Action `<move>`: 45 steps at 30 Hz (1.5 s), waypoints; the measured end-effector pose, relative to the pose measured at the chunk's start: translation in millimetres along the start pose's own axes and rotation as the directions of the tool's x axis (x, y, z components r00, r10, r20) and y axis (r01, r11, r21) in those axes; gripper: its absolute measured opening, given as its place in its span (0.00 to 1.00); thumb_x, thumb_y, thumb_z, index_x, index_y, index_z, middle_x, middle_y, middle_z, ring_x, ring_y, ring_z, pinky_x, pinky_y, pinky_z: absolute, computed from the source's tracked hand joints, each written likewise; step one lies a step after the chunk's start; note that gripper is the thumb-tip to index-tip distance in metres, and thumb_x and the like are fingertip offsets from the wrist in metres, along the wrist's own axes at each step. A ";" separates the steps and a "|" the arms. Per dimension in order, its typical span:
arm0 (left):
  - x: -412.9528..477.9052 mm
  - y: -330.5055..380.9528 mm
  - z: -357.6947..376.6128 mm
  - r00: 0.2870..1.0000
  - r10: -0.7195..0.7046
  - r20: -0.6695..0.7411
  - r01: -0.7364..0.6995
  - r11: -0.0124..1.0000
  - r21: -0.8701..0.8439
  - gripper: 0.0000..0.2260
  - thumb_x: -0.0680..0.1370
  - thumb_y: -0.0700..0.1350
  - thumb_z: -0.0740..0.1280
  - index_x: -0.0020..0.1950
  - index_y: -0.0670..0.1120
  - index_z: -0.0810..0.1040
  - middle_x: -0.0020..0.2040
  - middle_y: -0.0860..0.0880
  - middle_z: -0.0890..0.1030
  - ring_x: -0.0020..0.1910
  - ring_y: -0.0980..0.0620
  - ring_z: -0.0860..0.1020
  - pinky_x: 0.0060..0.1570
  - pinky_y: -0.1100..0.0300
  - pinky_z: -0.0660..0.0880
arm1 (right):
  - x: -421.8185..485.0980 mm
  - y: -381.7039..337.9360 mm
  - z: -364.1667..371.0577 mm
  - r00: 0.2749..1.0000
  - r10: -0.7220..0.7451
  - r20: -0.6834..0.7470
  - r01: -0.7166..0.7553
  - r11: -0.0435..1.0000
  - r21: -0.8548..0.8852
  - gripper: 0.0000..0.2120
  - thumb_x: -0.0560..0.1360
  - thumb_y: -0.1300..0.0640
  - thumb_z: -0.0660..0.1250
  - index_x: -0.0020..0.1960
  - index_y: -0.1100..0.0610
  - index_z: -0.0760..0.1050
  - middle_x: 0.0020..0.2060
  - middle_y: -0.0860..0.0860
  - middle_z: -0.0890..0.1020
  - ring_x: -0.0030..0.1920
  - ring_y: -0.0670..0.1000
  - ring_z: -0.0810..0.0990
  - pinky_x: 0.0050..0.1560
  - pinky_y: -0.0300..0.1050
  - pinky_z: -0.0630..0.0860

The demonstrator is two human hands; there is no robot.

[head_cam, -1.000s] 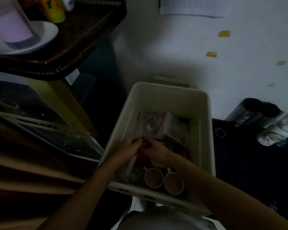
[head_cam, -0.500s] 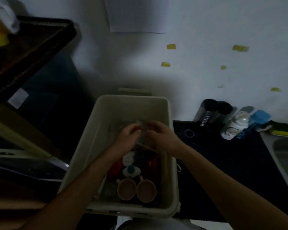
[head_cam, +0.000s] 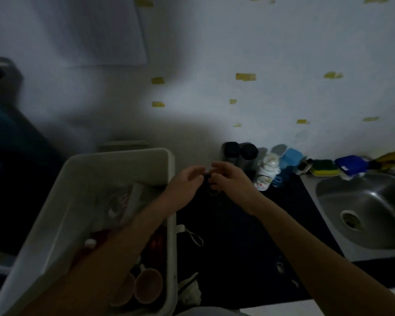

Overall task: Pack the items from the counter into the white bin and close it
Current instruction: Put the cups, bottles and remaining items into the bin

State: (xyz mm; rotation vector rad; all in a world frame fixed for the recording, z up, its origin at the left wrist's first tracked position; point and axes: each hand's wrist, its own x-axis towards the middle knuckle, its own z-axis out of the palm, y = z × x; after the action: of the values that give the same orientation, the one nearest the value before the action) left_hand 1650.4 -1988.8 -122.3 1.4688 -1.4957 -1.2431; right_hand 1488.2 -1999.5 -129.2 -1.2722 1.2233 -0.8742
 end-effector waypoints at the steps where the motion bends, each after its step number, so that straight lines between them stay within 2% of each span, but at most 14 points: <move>1: 4.4 2.3 8.4 1.000 0.003 0.010 -0.003 1.000 0.010 0.14 0.81 0.41 0.62 0.67 0.46 0.75 0.62 0.49 0.79 0.61 0.54 0.77 0.63 0.60 0.72 | 0.4 1.9 -9.6 1.000 0.005 -0.016 -0.005 1.000 0.000 0.15 0.80 0.62 0.63 0.66 0.57 0.71 0.50 0.49 0.81 0.49 0.49 0.83 0.49 0.40 0.81; 7: 34.0 11.7 67.8 0.998 0.004 0.056 -0.007 0.999 0.054 0.14 0.81 0.39 0.62 0.67 0.43 0.74 0.63 0.49 0.79 0.60 0.56 0.76 0.57 0.71 0.68 | 3.8 25.5 -75.8 0.995 0.037 -0.094 -0.041 0.998 -0.041 0.15 0.79 0.61 0.63 0.66 0.55 0.72 0.54 0.50 0.80 0.53 0.50 0.81 0.53 0.43 0.80; 11: 49.9 15.3 105.6 0.996 -0.020 0.085 0.016 0.999 0.045 0.14 0.81 0.38 0.62 0.67 0.43 0.74 0.63 0.47 0.79 0.63 0.53 0.75 0.62 0.65 0.68 | 13.0 47.5 -117.0 0.988 0.060 -0.145 -0.071 0.994 -0.077 0.16 0.78 0.61 0.64 0.66 0.55 0.72 0.56 0.51 0.80 0.55 0.50 0.80 0.56 0.46 0.79; 14: 61.5 17.9 131.1 0.994 -0.038 0.099 0.035 0.999 0.035 0.15 0.81 0.37 0.61 0.67 0.43 0.74 0.64 0.47 0.78 0.62 0.55 0.75 0.62 0.66 0.68 | 26.0 64.8 -147.8 0.982 0.064 -0.176 -0.088 0.987 -0.134 0.17 0.78 0.60 0.63 0.66 0.56 0.73 0.56 0.51 0.80 0.55 0.49 0.80 0.56 0.45 0.78; 19: 80.0 21.7 165.9 0.993 -0.088 0.084 0.086 0.996 0.034 0.16 0.81 0.35 0.60 0.69 0.41 0.73 0.65 0.46 0.77 0.65 0.53 0.74 0.65 0.66 0.67 | 51.7 85.6 -180.9 0.972 0.053 -0.229 -0.108 0.966 -0.234 0.18 0.76 0.61 0.63 0.65 0.54 0.73 0.58 0.52 0.79 0.55 0.47 0.77 0.49 0.37 0.70; 21: 89.6 22.4 179.1 0.992 -0.107 0.074 0.104 0.994 0.034 0.17 0.81 0.35 0.59 0.69 0.40 0.72 0.66 0.46 0.76 0.66 0.51 0.73 0.67 0.63 0.66 | 65.1 90.2 -189.0 0.967 0.054 -0.247 -0.116 0.962 -0.245 0.19 0.76 0.60 0.63 0.66 0.54 0.72 0.60 0.53 0.78 0.54 0.47 0.76 0.47 0.36 0.69; 23: 96.7 21.9 189.4 0.991 -0.123 0.056 0.122 0.992 0.030 0.17 0.81 0.35 0.59 0.70 0.40 0.72 0.67 0.45 0.76 0.67 0.51 0.73 0.68 0.63 0.65 | 78.4 94.0 -194.2 0.969 0.041 -0.243 -0.114 0.948 -0.297 0.20 0.76 0.59 0.63 0.68 0.55 0.71 0.62 0.54 0.76 0.56 0.49 0.74 0.50 0.38 0.69; 26: 104.6 18.9 201.0 0.986 -0.157 0.049 0.156 0.988 0.018 0.17 0.81 0.36 0.58 0.70 0.41 0.72 0.68 0.46 0.75 0.67 0.52 0.72 0.64 0.67 0.64 | 95.1 98.7 -199.5 0.970 -0.005 -0.243 -0.097 0.909 -0.406 0.22 0.76 0.60 0.65 0.70 0.59 0.69 0.64 0.57 0.74 0.63 0.55 0.73 0.58 0.41 0.67; 29: 109.6 14.8 208.2 0.981 -0.183 0.060 0.183 0.983 0.010 0.17 0.81 0.36 0.58 0.70 0.42 0.71 0.68 0.47 0.74 0.67 0.52 0.72 0.63 0.67 0.64 | 106.7 101.6 -201.2 0.957 -0.090 -0.276 -0.075 0.842 -0.534 0.24 0.74 0.60 0.67 0.69 0.61 0.70 0.64 0.58 0.75 0.64 0.57 0.73 0.62 0.47 0.69; 31: 112.5 12.5 211.6 0.978 -0.198 0.062 0.198 0.980 0.008 0.17 0.81 0.36 0.58 0.70 0.42 0.71 0.68 0.47 0.75 0.67 0.52 0.72 0.64 0.66 0.64 | 114.8 103.0 -202.7 0.960 -0.113 -0.257 -0.082 0.762 -0.642 0.26 0.72 0.59 0.68 0.69 0.60 0.70 0.65 0.57 0.74 0.65 0.58 0.72 0.63 0.51 0.69; 33: 113.9 10.7 212.8 0.975 -0.213 0.068 0.213 0.977 0.010 0.17 0.81 0.37 0.58 0.71 0.43 0.71 0.68 0.47 0.74 0.66 0.53 0.72 0.65 0.65 0.64 | 120.2 106.0 -204.4 0.975 -0.091 -0.205 -0.102 0.635 -0.766 0.29 0.72 0.55 0.68 0.71 0.57 0.67 0.69 0.56 0.70 0.69 0.58 0.68 0.65 0.55 0.65; 36: 117.3 6.7 211.7 0.972 -0.226 0.062 0.226 0.974 0.006 0.17 0.82 0.37 0.58 0.71 0.43 0.71 0.68 0.48 0.74 0.66 0.53 0.72 0.66 0.65 0.65 | 124.9 108.9 -209.0 0.990 -0.032 -0.140 -0.104 0.515 -0.851 0.36 0.71 0.52 0.71 0.75 0.54 0.61 0.72 0.55 0.64 0.72 0.58 0.62 0.67 0.57 0.62; 40: 120.1 1.3 208.8 0.970 -0.235 0.055 0.234 0.972 0.019 0.17 0.82 0.37 0.58 0.71 0.43 0.70 0.69 0.48 0.74 0.67 0.53 0.72 0.69 0.62 0.65 | 123.4 110.4 -211.9 0.995 -0.021 -0.093 -0.071 0.485 -0.872 0.37 0.68 0.50 0.74 0.74 0.51 0.63 0.69 0.54 0.64 0.70 0.59 0.61 0.65 0.59 0.64; 45: 120.2 -6.0 209.4 0.971 -0.235 0.047 0.234 0.972 0.024 0.17 0.81 0.37 0.58 0.70 0.43 0.71 0.68 0.47 0.75 0.66 0.52 0.72 0.66 0.64 0.65 | 114.8 111.6 -215.7 0.998 -0.025 -0.063 -0.043 0.491 -0.870 0.37 0.67 0.53 0.76 0.72 0.51 0.65 0.68 0.56 0.63 0.68 0.61 0.61 0.64 0.58 0.66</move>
State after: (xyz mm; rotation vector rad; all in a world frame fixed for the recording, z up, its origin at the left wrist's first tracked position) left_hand 1441.0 -2072.5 -208.9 1.6758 -1.3979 -1.4168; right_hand 1284.3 -2139.8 -233.6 -2.0468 1.8394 -0.2061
